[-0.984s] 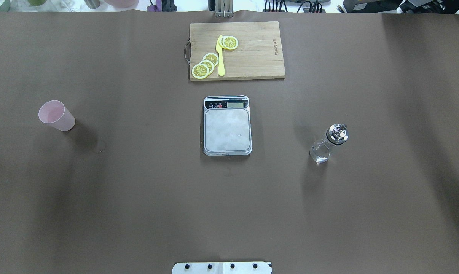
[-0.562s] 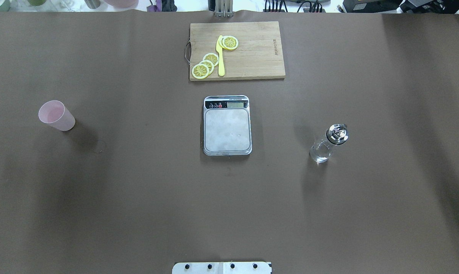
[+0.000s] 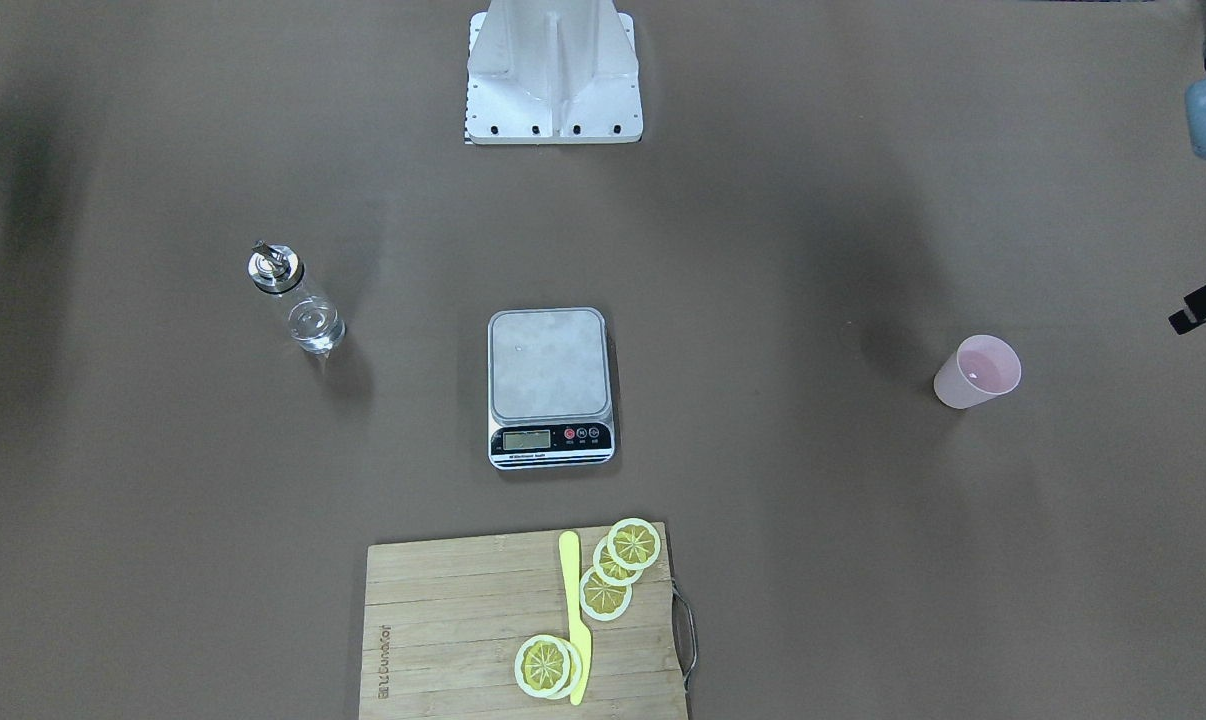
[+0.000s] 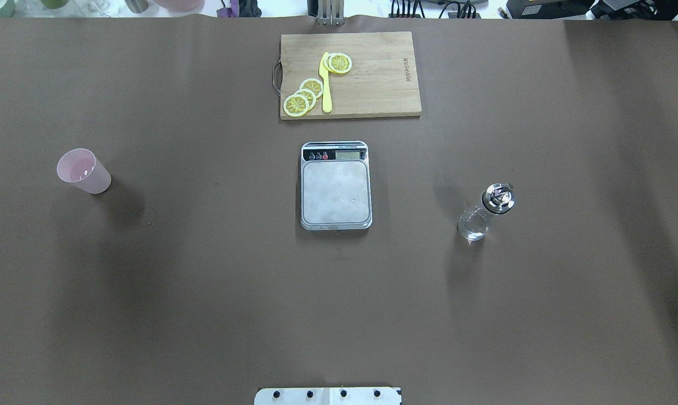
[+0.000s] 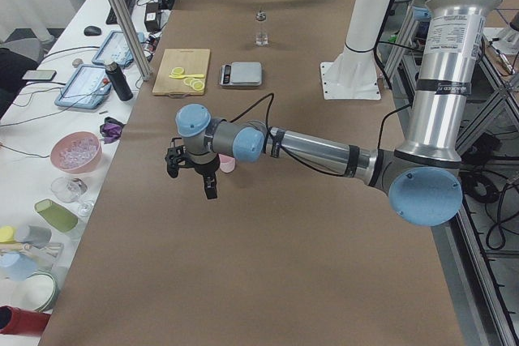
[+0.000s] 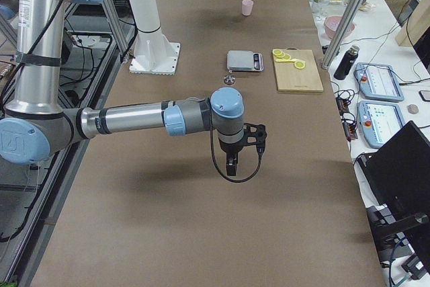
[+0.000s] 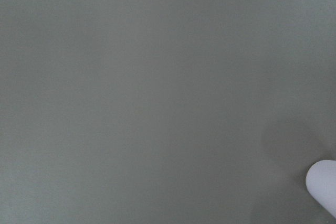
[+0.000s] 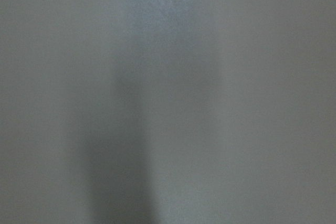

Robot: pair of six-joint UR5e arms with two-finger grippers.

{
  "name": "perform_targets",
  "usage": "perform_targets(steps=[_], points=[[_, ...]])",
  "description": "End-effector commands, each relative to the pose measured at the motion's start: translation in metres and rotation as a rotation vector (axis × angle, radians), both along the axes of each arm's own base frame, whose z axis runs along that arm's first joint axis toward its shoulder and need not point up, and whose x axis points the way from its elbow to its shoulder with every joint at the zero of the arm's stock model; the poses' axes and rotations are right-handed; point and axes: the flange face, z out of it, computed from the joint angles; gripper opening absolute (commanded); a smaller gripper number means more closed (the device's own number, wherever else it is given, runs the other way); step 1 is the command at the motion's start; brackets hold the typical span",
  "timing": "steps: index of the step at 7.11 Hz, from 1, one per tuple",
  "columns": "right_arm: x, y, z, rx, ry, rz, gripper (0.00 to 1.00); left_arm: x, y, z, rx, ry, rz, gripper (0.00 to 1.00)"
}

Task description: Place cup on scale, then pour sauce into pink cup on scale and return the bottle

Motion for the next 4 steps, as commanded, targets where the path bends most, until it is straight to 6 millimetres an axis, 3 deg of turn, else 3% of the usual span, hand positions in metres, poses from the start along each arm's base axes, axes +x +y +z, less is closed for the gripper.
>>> perform_targets(steps=[1, 2, 3, 4], points=[[0.007, 0.015, -0.002, -0.021, -0.047, 0.024, 1.0, 0.052, -0.005, -0.021, -0.041, 0.01, 0.013, 0.98], [0.008, 0.026, -0.007, -0.013, -0.039, 0.031, 1.0, 0.076, -0.005, -0.03, -0.055, 0.014, 0.018, 0.98], [0.008, 0.026, -0.016, -0.009, -0.045, 0.043, 1.0, 0.089, -0.014, -0.046, -0.059, 0.022, 0.008, 0.98], [0.008, 0.026, -0.019, -0.016, -0.044, 0.057, 1.0, 0.105, -0.013, -0.05, -0.074, 0.022, 0.013, 0.98]])
